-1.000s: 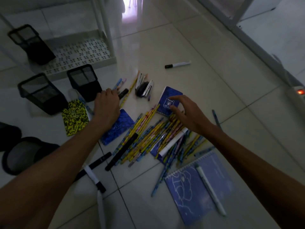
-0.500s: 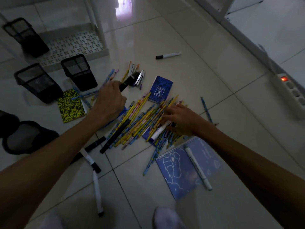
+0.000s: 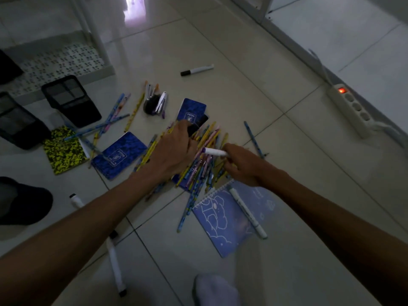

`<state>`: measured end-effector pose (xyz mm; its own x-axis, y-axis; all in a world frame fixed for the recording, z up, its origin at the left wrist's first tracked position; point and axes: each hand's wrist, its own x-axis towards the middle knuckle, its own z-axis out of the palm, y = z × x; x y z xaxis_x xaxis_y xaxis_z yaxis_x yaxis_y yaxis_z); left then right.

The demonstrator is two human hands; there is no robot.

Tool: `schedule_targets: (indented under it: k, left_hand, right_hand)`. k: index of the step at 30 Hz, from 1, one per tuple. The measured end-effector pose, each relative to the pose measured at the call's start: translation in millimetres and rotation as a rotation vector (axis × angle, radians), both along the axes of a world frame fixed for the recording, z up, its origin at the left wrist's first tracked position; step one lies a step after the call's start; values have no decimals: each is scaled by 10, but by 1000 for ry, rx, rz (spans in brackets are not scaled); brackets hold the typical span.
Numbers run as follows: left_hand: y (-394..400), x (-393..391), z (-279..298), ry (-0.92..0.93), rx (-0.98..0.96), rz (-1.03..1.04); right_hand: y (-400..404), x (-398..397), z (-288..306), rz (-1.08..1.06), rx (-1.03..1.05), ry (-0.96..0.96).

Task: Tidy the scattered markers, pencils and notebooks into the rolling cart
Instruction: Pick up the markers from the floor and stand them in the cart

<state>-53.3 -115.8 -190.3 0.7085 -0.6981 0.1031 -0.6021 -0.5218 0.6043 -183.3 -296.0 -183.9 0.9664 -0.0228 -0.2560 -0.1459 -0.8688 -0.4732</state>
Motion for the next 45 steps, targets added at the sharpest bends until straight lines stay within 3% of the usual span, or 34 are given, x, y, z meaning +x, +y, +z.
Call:
schedule_targets:
  k: [8, 12, 17, 20, 26, 30, 32, 35, 38, 45]
  left_hand:
    - [-244, -230, -101, 118, 18, -80]
    - [-346, -210, -88, 155, 0, -45]
    - [-369, 26, -51, 174, -40, 102]
    - [-382, 319, -16, 187, -60, 211]
    - [-445, 961, 28, 212, -135, 349]
    - [-427, 1209, -83, 198, -138, 441]
    - [-388, 1259, -146, 216, -144, 480]
    - [-259, 1269, -217, 189, -157, 515]
    - [-54, 1147, -205, 147, -139, 581]
    - [683, 428, -96, 109, -148, 838]
  right_hand:
    - [-185, -765, -227, 77, -127, 260]
    - [-222, -680, -243, -17, -30, 209]
    - [-346, -72, -37, -261, 117, 23]
    - [-419, 602, 89, -302, 140, -80]
    - [-700, 2038, 10, -277, 171, -33]
    - [-852, 2879, -228, -189, -42, -160]
    - [-942, 3146, -362, -82, -245, -160]
    - [-1041, 3340, -479, 30, -486, -113]
    - [-1022, 3391, -514, 46, -520, -141]
    - [-421, 2982, -191, -27, -312, -404]
